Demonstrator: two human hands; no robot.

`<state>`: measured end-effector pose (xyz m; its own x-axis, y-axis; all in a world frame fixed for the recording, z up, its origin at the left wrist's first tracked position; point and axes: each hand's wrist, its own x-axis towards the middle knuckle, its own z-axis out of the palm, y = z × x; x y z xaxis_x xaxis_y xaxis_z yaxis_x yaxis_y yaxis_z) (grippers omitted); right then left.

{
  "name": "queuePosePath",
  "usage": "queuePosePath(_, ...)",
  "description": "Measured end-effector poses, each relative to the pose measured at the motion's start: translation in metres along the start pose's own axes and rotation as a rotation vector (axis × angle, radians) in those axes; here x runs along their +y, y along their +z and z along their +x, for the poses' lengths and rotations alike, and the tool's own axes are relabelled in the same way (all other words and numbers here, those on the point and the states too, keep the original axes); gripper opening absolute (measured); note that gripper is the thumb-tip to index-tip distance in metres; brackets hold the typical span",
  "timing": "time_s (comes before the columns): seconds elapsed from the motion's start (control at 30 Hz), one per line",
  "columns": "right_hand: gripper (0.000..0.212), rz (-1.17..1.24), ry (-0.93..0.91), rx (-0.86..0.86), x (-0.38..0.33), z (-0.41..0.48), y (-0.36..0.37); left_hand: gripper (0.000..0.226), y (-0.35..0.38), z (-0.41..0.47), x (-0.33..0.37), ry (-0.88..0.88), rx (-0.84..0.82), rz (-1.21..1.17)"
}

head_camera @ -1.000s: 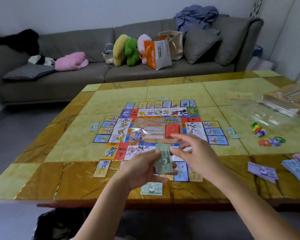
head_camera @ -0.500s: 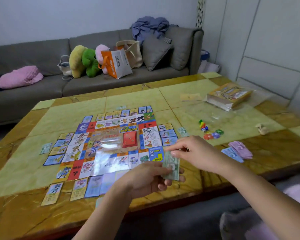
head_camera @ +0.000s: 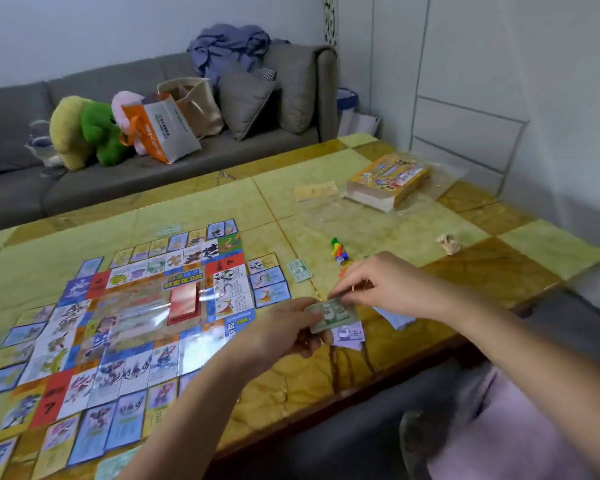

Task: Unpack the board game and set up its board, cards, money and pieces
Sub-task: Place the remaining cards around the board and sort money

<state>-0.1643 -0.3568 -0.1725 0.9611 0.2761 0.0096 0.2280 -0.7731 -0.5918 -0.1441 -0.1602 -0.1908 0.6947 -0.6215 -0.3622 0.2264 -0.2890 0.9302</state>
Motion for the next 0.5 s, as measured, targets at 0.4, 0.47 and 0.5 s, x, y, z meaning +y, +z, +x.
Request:
queuePosePath(0.4, 0.012, 0.446, 0.246, -0.045, 0.051, 0.011, -0.009, 0.054, 0.006, 0.039, -0.02, 0.078, 0.224, 0.661)
queuePosePath(0.47, 0.01, 0.406, 0.274, -0.098, 0.05, 0.012, 0.001, 0.071, 0.006, 0.04, -0.029, 0.098, 0.24, 0.737)
queuePosePath(0.5, 0.011, 0.376, 0.287, -0.126, 0.05, 0.013, 0.005, 0.077, 0.006, 0.04, -0.033, 0.111, 0.249, 0.774)
